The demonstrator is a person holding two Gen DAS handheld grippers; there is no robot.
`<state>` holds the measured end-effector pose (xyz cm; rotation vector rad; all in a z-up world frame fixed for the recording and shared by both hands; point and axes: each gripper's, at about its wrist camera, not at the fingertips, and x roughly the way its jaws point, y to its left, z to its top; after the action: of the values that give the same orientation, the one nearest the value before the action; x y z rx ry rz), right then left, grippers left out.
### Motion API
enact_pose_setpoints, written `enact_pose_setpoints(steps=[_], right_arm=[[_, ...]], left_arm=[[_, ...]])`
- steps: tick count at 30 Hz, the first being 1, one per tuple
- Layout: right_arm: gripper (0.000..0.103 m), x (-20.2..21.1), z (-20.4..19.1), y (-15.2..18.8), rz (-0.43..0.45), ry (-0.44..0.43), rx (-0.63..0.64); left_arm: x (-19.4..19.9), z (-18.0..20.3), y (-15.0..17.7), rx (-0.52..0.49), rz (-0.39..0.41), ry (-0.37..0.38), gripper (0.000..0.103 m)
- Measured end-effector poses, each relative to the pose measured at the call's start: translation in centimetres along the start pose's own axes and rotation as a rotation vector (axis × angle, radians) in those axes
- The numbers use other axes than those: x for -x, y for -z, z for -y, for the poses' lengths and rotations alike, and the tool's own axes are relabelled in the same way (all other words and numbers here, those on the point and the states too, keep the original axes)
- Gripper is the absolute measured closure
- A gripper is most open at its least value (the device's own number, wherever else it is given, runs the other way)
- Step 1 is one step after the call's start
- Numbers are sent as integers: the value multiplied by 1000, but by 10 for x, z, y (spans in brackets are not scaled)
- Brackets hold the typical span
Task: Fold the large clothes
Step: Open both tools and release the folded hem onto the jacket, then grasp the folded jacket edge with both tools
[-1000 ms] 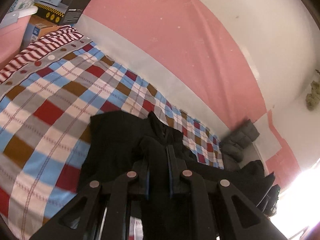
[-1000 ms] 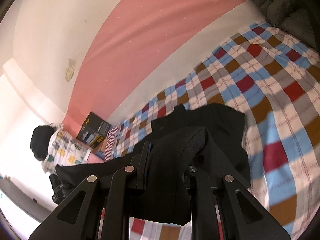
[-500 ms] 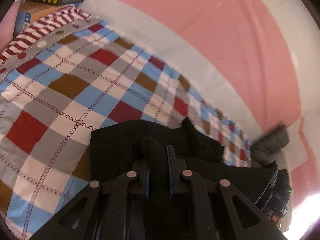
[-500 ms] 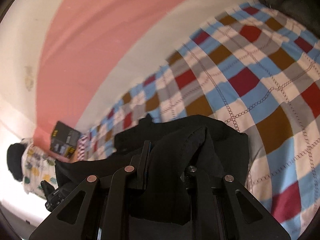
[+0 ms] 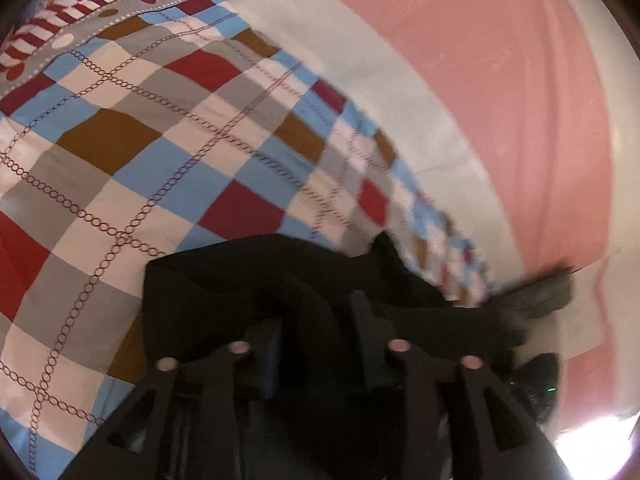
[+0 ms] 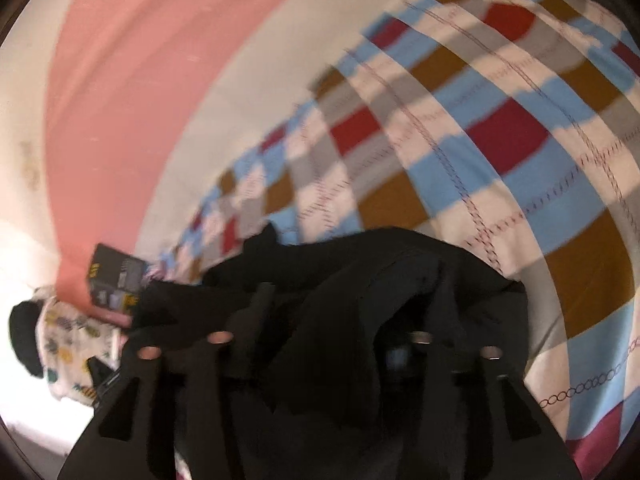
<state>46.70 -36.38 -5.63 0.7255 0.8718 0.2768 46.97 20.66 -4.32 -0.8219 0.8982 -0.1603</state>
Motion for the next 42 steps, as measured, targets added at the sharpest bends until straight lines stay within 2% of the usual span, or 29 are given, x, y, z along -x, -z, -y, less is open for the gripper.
enact_pose_setpoints(steps=[2, 4, 6, 8, 10, 12, 15, 18, 20, 21, 22, 23, 24, 26, 28, 31, 34, 36, 39, 42], right_arm=[[29, 20, -9, -4, 46, -34, 27], [29, 36, -16, -8, 100, -53, 43], [29, 47, -18, -11, 134, -53, 53], [29, 50, -20, -10, 148, 2, 76], [29, 48, -18, -6, 143, 52, 107], [29, 39, -14, 0, 120, 92, 136], [29, 14, -3, 9, 63, 168, 163], [29, -9, 10, 11, 9, 235, 178], [31, -16, 11, 10, -9, 216, 188], [60, -16, 7, 10, 6, 205, 212], [78, -15, 2, 9, 27, 225, 233], [85, -13, -3, 8, 46, 242, 247], [88, -11, -8, 7, 69, 236, 259], [88, -8, -14, 3, 117, 255, 306], [88, -22, -5, -4, 95, 266, 263], [84, -51, 4, -3, 47, 344, 270], [73, -56, 8, -2, 39, 383, 272], [57, -44, 10, -1, 49, 383, 251], [47, -16, 17, 7, 64, 355, 227], [39, 16, 23, 26, 84, 291, 204]], left_arm=[[12, 4, -3, 18, 7, 36, 59], [22, 8, -4, 38, 27, 74, 51], [33, 11, -6, 35, 86, 69, 43], [50, 12, -6, 23, 181, 55, 33], [58, 9, -6, 21, 225, 38, 25], [50, 11, -3, -40, 198, -29, 25], [19, 10, 3, -127, 106, -125, 25], [-12, 1, 4, -132, 32, -178, 26], [-28, 1, 5, -156, 7, -174, 28], [-31, 4, 5, -189, 17, -184, 45], [-33, 10, 5, -229, 37, -217, 66], [-34, 16, 6, -264, 55, -259, 72], [-32, 21, 6, -293, 90, -281, 81], [-26, 25, 4, -318, 177, -300, 81], [-41, 17, 1, -304, 168, -334, 81], [-71, 12, 1, -337, 144, -421, 79], [-76, 12, 0, -350, 137, -456, 74], [-65, 14, 1, -361, 142, -448, 73], [-45, 14, 5, -365, 145, -425, 73], [-13, 7, 18, -346, 144, -376, 65]])
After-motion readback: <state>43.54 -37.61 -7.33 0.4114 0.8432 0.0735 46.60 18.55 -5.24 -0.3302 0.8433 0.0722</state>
